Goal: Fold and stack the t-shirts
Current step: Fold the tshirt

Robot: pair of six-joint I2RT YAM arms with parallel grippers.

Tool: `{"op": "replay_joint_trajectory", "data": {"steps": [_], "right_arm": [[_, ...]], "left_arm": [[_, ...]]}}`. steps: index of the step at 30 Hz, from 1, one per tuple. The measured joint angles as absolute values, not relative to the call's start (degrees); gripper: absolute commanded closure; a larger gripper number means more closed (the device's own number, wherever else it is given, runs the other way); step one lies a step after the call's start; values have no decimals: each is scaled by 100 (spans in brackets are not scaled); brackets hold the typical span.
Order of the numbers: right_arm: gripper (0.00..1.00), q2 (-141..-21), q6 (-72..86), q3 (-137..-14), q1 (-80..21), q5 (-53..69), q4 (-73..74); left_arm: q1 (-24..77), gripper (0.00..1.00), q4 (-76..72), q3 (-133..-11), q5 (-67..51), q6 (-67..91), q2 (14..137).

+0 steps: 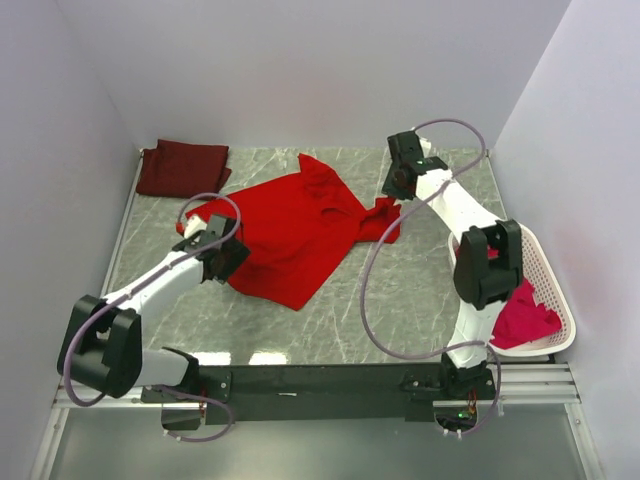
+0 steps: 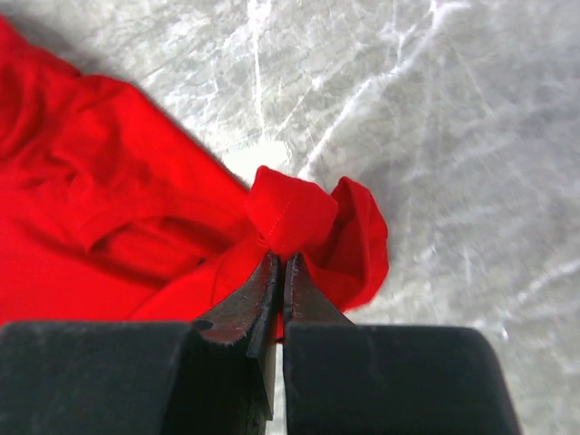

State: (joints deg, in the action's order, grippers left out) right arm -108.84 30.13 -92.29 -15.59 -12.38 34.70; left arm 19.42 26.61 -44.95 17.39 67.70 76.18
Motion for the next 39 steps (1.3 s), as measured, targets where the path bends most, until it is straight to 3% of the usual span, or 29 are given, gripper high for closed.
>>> {"op": "replay_joint_trajectory", "data": {"steps": [6,12,24,27,28,31,33,39], "right_arm": [[100,-9985,3013,-8748,-1627,-1306,3426],[100,-9386,3013,-8204,-1691,-1393,3367],[100,-8925,3017,-7443,-1739,-1459,3304],[100,-8796,3020,-7343,-1763,-1472,3275],[100,-8768,3020,-7319,-1765,-1479,3267],[100,-8641,3020,-7205,-1776,-1507,3245],[100,-8545,3017,-7116,-1776,-1535,3236],[100,-8055,3015,-6840,-1800,-1564,3273]], "left_arm": [[2458,43,2689,-4180,1629,7415,7741],[2862,40,2773,-3820,1634,7898,7491],[3048,43,2773,-3428,1643,8195,7159],[3048,56,2698,-3430,1706,8193,7242],[3048,68,2650,-3430,1730,8171,7308],[3046,79,2493,-3461,1767,8075,7559],[3048,99,2368,-3527,1796,8049,7686],[3048,99,2685,-3548,1975,7854,7408]]}}
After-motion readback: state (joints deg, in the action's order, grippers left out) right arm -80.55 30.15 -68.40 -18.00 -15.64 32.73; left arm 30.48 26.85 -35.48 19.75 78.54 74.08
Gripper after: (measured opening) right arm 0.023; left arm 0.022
